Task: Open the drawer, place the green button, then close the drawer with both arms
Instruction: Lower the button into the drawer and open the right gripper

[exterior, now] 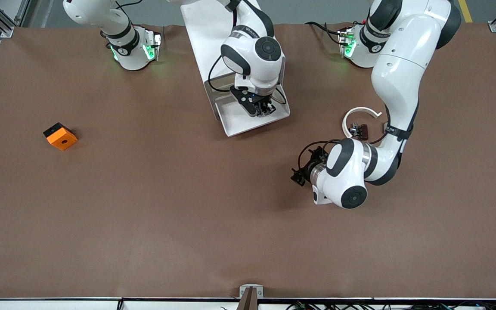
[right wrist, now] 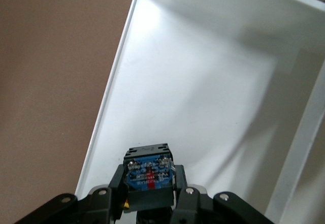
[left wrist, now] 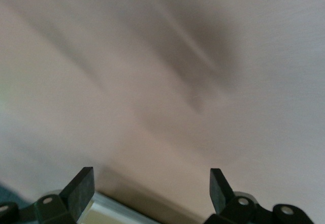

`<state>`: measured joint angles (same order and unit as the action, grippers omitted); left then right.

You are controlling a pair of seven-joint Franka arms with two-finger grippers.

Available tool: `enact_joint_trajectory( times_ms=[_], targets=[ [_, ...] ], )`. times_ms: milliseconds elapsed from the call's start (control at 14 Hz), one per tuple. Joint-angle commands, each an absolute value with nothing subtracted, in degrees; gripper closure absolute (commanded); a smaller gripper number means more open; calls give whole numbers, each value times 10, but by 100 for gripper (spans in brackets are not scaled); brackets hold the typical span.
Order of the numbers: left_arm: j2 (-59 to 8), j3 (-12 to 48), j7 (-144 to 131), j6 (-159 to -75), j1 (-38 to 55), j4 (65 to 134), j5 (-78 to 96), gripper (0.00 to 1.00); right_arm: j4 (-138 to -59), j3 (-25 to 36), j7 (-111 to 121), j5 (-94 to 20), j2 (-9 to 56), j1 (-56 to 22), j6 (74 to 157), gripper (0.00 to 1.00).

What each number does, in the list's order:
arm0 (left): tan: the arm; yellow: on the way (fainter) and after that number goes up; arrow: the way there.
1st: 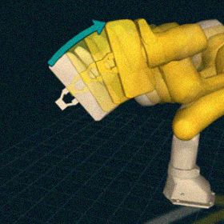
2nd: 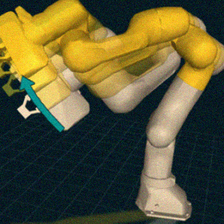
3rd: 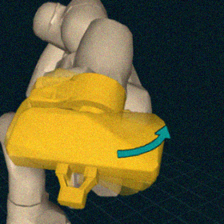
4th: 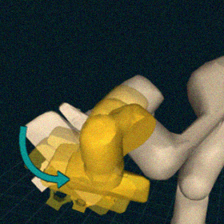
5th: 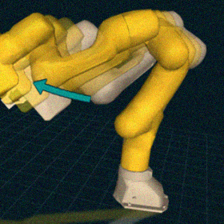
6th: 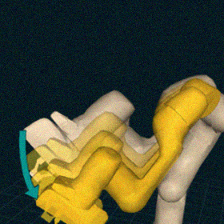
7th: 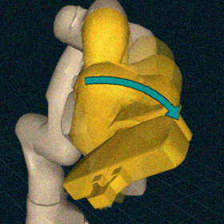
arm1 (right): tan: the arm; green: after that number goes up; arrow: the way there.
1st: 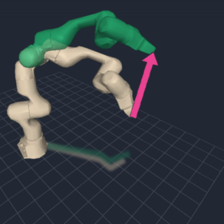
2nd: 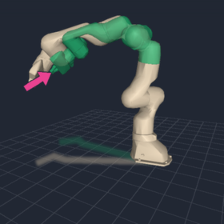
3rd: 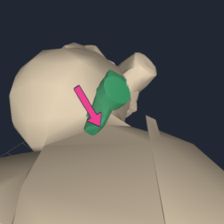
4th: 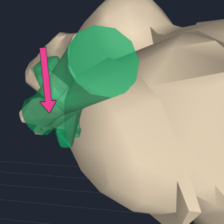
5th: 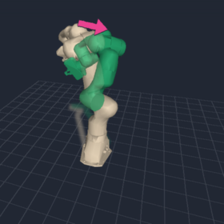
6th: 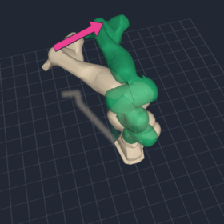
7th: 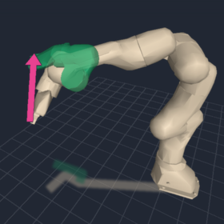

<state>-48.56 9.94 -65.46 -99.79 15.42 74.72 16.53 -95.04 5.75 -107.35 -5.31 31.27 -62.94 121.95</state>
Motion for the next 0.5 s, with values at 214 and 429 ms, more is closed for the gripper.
enact_joint_trajectory(
  times_ms=[214,429],
  targets=[
    [-443,97,-606,-1105,159,765,107,0,-932,63,-1103,-44,332,-639,1228,100],
    [-432,97,-606,-1165,163,769,91,0,-923,63,-1114,-44,342,-643,1228,100]
  ],
)
